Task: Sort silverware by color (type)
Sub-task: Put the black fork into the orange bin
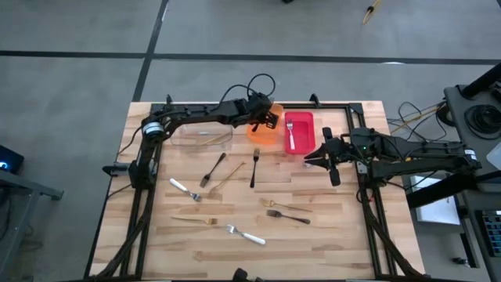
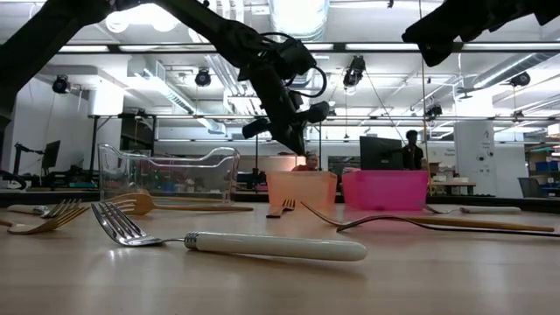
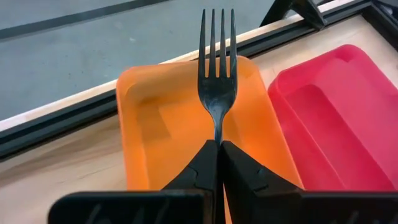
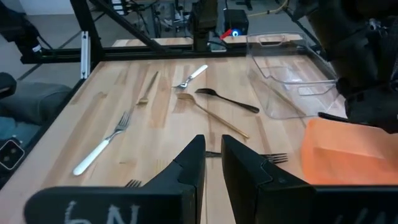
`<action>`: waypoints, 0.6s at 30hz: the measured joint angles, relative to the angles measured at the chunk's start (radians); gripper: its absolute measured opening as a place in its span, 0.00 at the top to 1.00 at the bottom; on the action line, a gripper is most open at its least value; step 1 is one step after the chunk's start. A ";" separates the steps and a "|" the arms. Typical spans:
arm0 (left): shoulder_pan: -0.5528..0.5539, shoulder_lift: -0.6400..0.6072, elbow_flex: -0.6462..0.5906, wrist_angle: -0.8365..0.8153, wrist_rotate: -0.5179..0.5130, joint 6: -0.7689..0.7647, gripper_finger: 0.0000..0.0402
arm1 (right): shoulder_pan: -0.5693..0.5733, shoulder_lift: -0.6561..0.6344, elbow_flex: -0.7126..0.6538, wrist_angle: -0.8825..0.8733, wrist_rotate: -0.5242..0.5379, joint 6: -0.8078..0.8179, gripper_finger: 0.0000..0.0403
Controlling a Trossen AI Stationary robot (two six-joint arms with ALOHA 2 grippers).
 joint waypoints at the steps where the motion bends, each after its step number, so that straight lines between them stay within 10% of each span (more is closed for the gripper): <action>1: -0.001 0.002 0.000 0.007 0.001 -0.004 1.00 | 0.000 0.000 0.000 0.000 0.000 0.000 0.89; 18: -0.017 0.077 0.000 0.038 0.012 -0.039 1.00 | -0.002 0.000 0.000 -0.016 0.000 0.000 0.89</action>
